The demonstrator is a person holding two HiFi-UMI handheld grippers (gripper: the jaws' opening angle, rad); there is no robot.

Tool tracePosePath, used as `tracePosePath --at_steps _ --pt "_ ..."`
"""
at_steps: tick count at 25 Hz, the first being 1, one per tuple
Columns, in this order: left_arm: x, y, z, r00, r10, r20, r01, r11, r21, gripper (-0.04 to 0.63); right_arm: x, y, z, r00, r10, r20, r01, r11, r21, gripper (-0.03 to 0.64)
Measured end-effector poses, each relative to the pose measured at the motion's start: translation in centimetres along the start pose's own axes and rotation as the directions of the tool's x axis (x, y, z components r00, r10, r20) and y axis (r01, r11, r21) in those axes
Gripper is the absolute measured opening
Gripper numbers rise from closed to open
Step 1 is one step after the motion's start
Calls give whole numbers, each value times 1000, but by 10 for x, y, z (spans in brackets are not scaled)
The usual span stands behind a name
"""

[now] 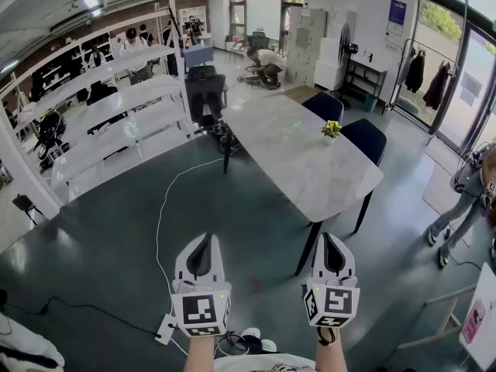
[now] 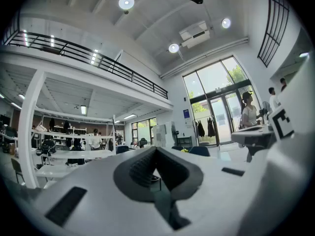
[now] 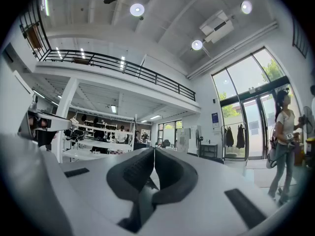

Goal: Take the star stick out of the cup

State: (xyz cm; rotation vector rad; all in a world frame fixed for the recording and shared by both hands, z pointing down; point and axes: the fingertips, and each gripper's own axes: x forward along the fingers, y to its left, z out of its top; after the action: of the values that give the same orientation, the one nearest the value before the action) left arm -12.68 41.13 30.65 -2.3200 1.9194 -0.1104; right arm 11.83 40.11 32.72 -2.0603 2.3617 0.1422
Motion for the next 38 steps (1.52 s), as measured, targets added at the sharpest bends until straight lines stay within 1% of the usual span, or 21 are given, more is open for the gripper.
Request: tracePosePath --at_steps 3,12,17,23,24,25,26,28,34,38 --pt "1 1 3 1000 -2 4 2 1000 -11 0 2 1 3 1000 3 0 -3 1000 -1 20" --pt "4 3 0 1000 -3 4 3 1000 -1 0 5 4 3 1000 7 5 -7 1000 -2 20" --pt "6 9 0 1000 0 -1 0 1000 -2 0 9 4 7 1000 -8 21 8 1000 12 20" --pt "16 21 -6 1000 5 -6 -5 1000 -8 0 21 18 5 999 32 19 -32 999 -6 24" --pt "19 23 -7 1000 4 -6 -4 1000 -9 0 24 21 4 999 41 17 -41 999 -3 52" --pt "22 26 -8 1000 3 -4 -3 1000 -9 0 28 25 3 998 54 13 -54 999 6 149" --pt "25 29 -9 1000 1 -3 -1 1000 -8 0 33 28 1 998 64 9 -65 998 19 189" --pt "31 33 -13 1000 -5 -4 5 1000 -5 0 41 32 -3 998 65 4 -65 997 35 189" --pt "46 43 -28 1000 -19 -13 19 1000 -1 0 55 39 -13 999 45 -3 -45 998 33 189" --pt "57 48 -34 999 -19 -26 19 1000 -11 0 65 39 -21 999 43 -30 -42 999 27 189"
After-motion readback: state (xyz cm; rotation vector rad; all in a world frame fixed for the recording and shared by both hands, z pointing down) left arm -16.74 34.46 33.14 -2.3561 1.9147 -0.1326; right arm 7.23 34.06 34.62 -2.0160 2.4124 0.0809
